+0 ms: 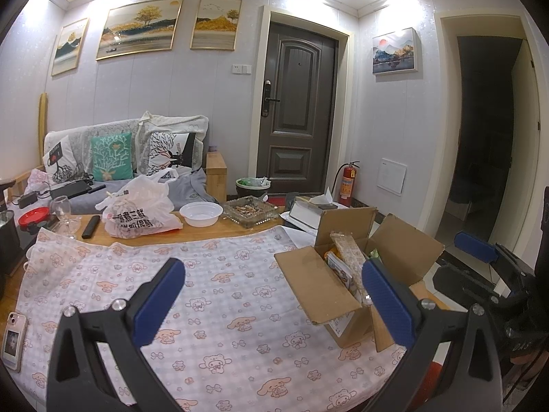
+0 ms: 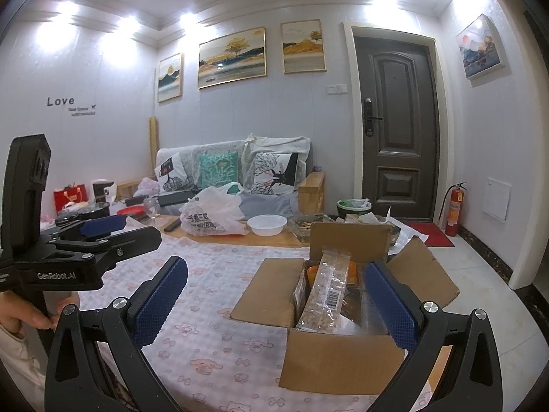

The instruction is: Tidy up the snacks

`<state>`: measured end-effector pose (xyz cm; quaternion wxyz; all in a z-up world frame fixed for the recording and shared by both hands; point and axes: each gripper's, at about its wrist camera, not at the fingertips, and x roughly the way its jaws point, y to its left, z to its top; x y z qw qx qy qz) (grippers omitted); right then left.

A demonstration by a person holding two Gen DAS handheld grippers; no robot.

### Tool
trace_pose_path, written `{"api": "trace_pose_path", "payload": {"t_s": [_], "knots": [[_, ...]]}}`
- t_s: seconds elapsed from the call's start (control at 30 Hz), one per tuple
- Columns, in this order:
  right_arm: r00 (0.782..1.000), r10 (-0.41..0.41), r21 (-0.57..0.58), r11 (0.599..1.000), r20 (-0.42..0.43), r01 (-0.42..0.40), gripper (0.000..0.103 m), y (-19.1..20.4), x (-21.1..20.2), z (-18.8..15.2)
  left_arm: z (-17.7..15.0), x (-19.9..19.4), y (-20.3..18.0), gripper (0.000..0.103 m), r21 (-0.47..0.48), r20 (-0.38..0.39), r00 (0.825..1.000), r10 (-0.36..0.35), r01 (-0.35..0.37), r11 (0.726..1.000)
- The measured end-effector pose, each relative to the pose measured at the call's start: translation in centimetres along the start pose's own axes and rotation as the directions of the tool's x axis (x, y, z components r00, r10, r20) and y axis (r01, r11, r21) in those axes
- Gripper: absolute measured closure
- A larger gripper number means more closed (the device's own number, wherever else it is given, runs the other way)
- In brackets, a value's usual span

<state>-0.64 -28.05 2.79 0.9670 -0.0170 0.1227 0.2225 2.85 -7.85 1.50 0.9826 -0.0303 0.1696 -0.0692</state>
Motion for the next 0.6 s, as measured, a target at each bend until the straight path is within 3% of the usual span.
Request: {"api": "trace_pose_path", "payload": {"t_s": [0.6], "knots": [[1.000, 0.007, -0.004, 1.000, -0.003, -0.007, 0.000, 0.87, -0.43, -0.40, 0.15, -0.28, 0.65, 0.001, -0.007, 0.004, 1.000, 0.000, 0.000, 1.000]]}}
